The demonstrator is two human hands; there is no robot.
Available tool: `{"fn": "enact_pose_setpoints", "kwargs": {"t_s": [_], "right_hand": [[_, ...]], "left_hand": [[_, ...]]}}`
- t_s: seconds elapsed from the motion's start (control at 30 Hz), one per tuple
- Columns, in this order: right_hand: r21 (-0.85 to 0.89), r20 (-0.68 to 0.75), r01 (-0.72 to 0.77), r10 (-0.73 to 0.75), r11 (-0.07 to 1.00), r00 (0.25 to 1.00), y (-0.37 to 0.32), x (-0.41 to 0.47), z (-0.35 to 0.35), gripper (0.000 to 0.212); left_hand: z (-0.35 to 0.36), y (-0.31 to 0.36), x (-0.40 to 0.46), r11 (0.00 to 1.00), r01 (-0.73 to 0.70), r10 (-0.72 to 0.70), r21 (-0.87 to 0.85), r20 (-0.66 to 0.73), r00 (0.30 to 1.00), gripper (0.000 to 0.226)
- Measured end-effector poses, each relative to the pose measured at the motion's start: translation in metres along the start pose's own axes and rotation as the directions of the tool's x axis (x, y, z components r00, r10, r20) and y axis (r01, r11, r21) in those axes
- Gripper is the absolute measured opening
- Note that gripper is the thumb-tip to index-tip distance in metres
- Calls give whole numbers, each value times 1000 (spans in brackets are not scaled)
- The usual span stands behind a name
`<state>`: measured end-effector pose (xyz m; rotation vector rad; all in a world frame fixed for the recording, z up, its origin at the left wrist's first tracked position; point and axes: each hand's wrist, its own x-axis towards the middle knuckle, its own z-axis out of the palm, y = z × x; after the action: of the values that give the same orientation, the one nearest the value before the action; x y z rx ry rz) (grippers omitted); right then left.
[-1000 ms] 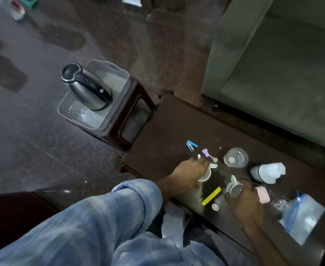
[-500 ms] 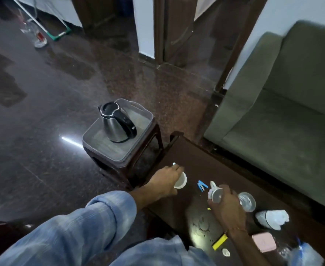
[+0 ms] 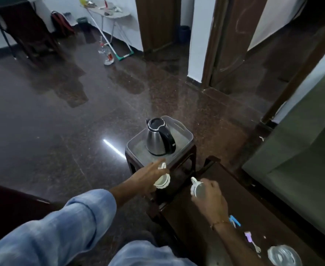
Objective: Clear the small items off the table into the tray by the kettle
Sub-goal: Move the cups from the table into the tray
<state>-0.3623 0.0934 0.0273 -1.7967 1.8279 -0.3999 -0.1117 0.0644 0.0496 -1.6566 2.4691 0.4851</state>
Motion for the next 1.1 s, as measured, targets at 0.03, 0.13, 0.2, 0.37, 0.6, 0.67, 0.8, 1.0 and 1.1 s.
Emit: {"fn": "enact_pose_setpoints", "kwargs": {"t_s": [0.03, 0.13, 0.2, 0.37, 0.6, 0.67, 0.8, 1.0, 1.1], "right_hand": [[-7, 2, 27, -27, 1000, 1000, -9, 7, 3, 47], [-28, 13, 79, -78, 996, 997, -34, 30, 14, 50], [-27, 22, 88, -88, 996, 996, -50, 45, 27, 55], [-16, 30, 59, -58, 998, 998, -89, 91, 75, 54], [-77, 53, -30, 35, 997, 998, -134, 153, 140, 34], [-91, 107, -75, 85, 993, 991, -142, 164, 150, 36], [-88, 187, -107, 122, 990, 975, -148, 181, 168, 46], [-159, 258, -170, 207, 973, 944, -146, 197, 193, 59], [-201, 265, -193, 243, 960, 933, -143, 201, 203, 59]], "left_hand": [[-5, -10, -1, 1000, -4, 4, -8, -11, 1000, 77], [-17, -40, 1, 999, -33, 34, -34, 11, 999, 69], [-21, -65, 9, 997, -76, 76, -19, 33, 997, 65], [-25, -148, 56, 967, -256, 253, 17, 110, 961, 59], [-8, -247, 122, 863, -483, 436, 148, 267, 860, 74], [-3, -265, 133, 818, -548, 484, 177, 306, 820, 68], [4, -293, 157, 728, -662, 575, 179, 365, 732, 60], [26, -308, 189, 566, -800, 647, 200, 495, 581, 54], [35, -312, 206, 507, -840, 662, 192, 536, 523, 59]]}}
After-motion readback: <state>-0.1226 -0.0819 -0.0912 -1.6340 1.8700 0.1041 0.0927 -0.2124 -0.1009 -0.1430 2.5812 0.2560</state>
